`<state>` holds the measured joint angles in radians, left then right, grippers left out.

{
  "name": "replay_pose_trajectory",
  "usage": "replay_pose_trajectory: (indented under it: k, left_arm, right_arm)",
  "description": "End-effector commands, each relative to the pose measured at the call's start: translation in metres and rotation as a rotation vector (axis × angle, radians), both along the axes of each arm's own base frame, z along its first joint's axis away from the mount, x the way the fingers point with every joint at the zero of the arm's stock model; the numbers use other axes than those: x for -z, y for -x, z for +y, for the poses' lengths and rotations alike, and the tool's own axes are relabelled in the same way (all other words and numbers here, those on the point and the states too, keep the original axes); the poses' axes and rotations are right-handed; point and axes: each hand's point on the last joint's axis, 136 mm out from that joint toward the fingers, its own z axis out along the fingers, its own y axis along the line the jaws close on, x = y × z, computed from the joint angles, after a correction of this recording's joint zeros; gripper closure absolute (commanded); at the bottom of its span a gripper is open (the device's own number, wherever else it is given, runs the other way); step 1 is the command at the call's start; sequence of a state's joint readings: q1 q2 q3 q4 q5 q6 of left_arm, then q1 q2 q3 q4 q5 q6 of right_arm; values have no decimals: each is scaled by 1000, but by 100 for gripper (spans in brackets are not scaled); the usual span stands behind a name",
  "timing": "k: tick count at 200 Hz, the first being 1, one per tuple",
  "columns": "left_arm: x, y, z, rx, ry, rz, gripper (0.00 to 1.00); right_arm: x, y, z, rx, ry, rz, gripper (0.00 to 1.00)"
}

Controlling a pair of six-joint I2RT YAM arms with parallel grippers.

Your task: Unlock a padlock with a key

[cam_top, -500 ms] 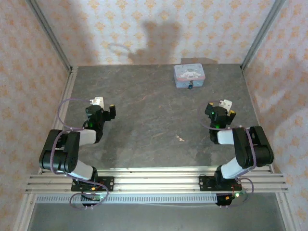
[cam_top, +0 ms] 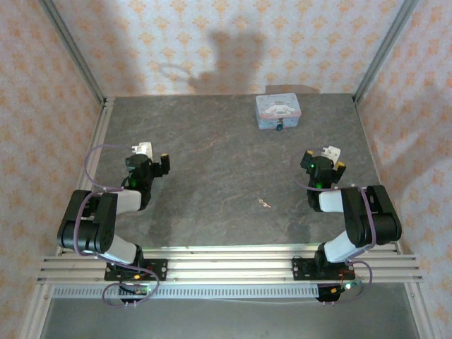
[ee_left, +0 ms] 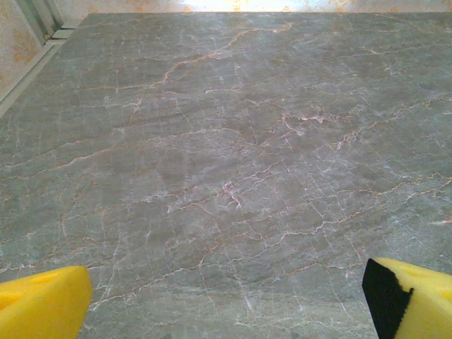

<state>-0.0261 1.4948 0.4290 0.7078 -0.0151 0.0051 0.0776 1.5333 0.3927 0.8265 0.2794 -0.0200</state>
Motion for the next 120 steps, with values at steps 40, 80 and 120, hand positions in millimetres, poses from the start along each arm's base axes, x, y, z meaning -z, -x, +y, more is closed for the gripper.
replay_pose_trajectory:
  k: [40, 80, 120]
  left_arm:
    - [-6, -2, 2, -13, -21, -24, 0]
    - [-6, -3, 2, -13, -21, -26, 0]
    - [-6, -3, 3, -11, -17, -26, 0]
  right_arm:
    - [-5, -1, -1, 6, -13, -20, 0]
    - [-5, -1, -1, 6, -12, -20, 0]
    - [-4, -1, -1, 6, -13, -18, 0]
